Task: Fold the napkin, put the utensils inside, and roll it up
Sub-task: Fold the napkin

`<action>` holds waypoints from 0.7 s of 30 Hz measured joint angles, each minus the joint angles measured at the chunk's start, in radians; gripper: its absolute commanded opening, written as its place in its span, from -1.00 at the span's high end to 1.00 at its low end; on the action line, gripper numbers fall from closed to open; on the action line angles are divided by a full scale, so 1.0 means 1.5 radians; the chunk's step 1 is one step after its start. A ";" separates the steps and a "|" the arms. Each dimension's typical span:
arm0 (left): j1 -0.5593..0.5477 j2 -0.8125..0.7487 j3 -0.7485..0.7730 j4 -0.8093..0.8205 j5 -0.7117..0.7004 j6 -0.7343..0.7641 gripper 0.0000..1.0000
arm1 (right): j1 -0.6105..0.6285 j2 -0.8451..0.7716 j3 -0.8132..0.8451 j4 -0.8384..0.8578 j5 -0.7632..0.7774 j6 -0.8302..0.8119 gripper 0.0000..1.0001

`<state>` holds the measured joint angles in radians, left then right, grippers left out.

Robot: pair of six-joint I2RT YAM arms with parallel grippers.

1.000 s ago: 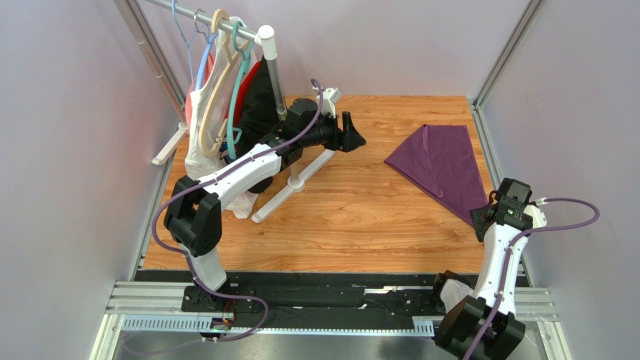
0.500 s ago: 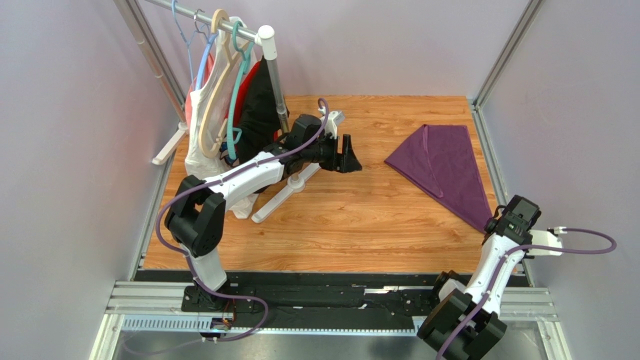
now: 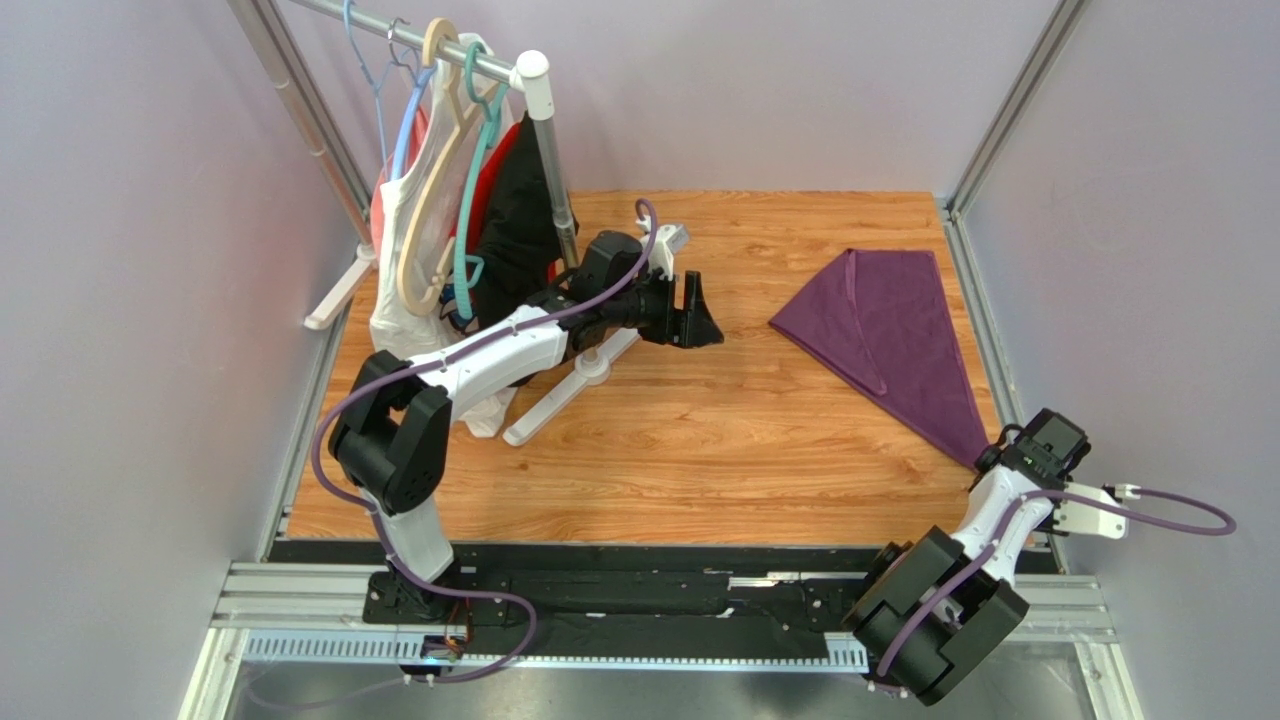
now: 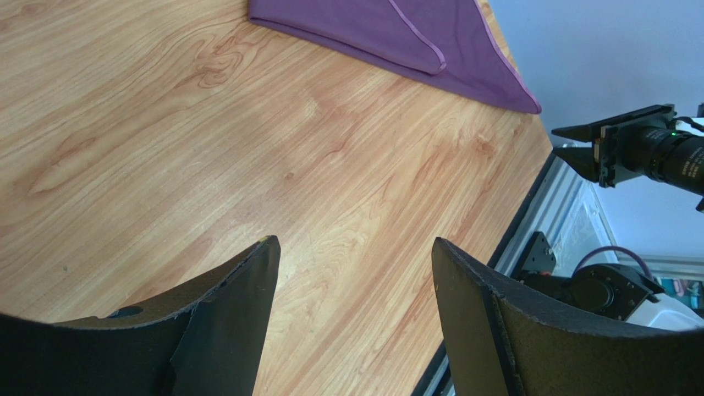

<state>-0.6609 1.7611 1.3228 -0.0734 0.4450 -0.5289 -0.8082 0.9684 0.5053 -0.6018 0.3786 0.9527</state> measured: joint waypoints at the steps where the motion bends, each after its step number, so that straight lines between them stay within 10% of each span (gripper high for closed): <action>1: 0.000 0.000 0.000 0.001 0.000 0.000 -0.53 | -0.001 0.004 -0.002 0.009 -0.002 0.003 0.32; 21: 0.007 0.013 0.009 0.002 0.025 0.000 -0.53 | -0.003 0.131 -0.005 0.150 -0.029 0.036 0.33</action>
<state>-0.6510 1.7805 1.3369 -0.0704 0.4824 -0.5293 -0.8131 1.1656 0.4973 -0.3767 0.3347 1.0069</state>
